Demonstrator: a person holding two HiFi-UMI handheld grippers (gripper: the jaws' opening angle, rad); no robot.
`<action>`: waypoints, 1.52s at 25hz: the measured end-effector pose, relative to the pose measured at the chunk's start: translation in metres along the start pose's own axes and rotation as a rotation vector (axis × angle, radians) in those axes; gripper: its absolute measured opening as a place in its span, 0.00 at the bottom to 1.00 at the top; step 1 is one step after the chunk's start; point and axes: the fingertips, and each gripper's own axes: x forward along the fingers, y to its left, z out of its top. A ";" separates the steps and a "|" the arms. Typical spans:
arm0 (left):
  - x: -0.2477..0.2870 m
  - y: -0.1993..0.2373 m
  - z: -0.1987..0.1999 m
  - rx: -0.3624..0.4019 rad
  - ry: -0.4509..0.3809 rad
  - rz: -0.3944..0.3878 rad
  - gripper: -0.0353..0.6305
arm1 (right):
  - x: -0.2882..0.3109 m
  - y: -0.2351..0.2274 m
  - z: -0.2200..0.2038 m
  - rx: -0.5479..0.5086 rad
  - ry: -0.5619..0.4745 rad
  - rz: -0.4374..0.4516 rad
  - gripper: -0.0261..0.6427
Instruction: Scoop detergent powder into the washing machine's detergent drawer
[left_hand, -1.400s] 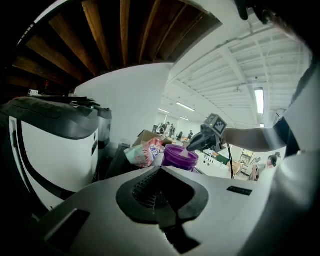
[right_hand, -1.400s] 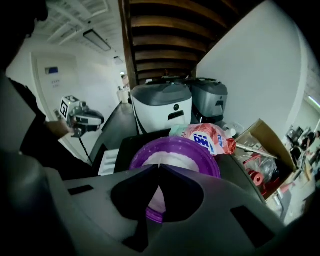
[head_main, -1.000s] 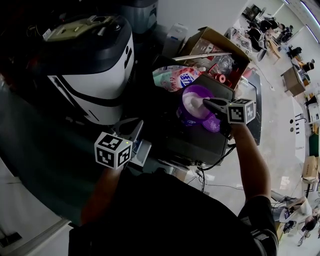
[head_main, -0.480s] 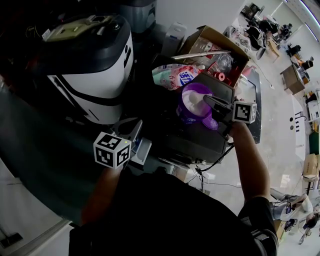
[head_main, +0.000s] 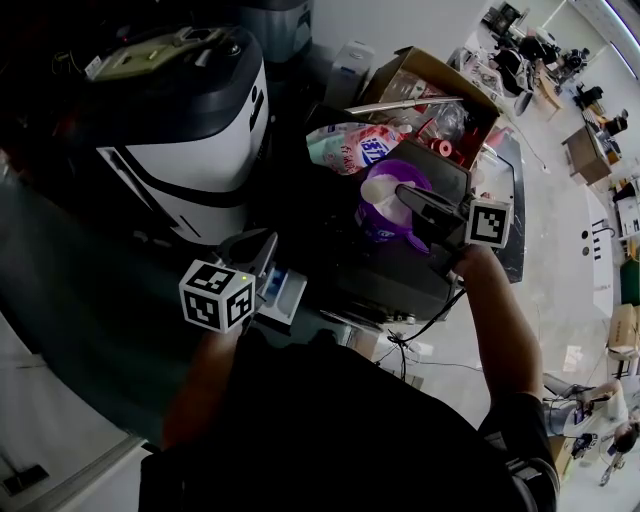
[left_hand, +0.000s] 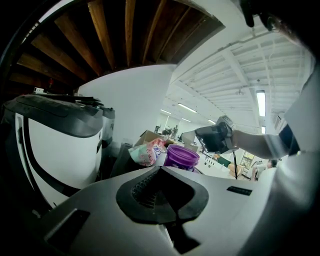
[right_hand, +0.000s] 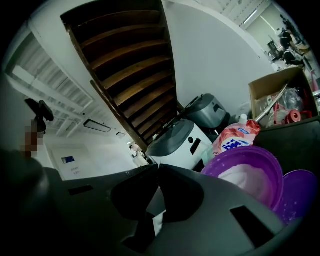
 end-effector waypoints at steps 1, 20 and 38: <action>-0.002 0.003 0.000 -0.002 -0.004 0.007 0.06 | 0.003 0.005 -0.002 0.002 0.001 0.012 0.07; -0.051 0.043 -0.021 -0.061 -0.016 0.109 0.06 | 0.084 0.067 -0.082 0.054 0.110 0.155 0.07; -0.104 0.078 -0.049 -0.101 -0.035 0.190 0.06 | 0.171 0.074 -0.180 0.108 0.199 0.171 0.07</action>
